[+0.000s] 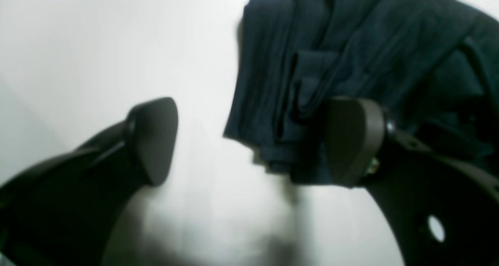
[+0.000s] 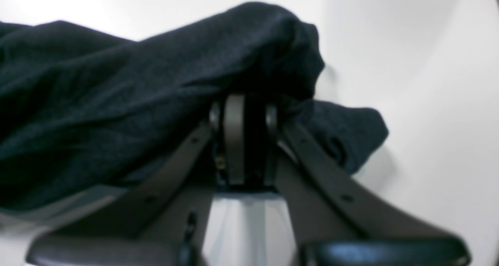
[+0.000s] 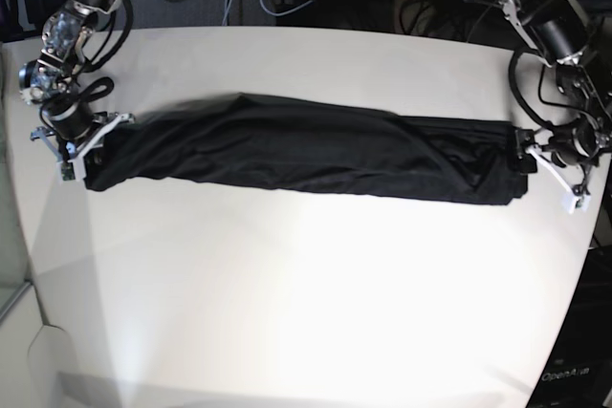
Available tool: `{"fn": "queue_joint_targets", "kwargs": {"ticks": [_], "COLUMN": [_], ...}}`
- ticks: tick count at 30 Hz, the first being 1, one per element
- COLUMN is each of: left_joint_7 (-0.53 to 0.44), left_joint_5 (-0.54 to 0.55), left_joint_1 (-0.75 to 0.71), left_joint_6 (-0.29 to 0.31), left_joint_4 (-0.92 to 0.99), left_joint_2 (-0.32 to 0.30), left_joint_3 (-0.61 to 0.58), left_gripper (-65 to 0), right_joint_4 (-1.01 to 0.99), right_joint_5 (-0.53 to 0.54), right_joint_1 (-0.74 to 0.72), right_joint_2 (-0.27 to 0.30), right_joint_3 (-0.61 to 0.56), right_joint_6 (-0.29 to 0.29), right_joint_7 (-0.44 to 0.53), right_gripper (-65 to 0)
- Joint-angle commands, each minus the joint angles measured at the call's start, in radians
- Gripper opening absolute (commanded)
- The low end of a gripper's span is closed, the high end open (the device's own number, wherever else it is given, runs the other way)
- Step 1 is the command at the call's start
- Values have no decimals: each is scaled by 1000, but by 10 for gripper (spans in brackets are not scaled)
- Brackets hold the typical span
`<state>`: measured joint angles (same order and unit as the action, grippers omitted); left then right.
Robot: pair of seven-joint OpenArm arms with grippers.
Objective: Fold the T-shirt properly
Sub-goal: 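Hold both strip ends and stretch the shirt straight between grippers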
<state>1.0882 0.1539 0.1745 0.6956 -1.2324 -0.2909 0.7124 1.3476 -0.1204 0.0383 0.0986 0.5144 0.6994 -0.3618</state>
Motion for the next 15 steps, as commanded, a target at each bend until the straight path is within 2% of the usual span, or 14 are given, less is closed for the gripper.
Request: {"fn": "queue_joint_targets", "kwargs": {"ticks": [1,15], "left_joint_7": [-21,-24], "left_joint_5": [11,2], "left_joint_1": [24,35], "left_joint_6": [3,3], "left_joint_4": [-16,-11], "left_joint_2": [-17,3], "left_joint_3": [2,-37], "left_gripper": [-92,-92], "right_joint_4": [5,5], "right_joint_5": [-19,-19], "right_joint_1": [-2,-2], "right_joint_2": [3,3], "right_joint_3": [-1,-35], "right_joint_6": [-1,-1], "right_joint_7": [-29,-29], "right_gripper": [-596,-596]}}
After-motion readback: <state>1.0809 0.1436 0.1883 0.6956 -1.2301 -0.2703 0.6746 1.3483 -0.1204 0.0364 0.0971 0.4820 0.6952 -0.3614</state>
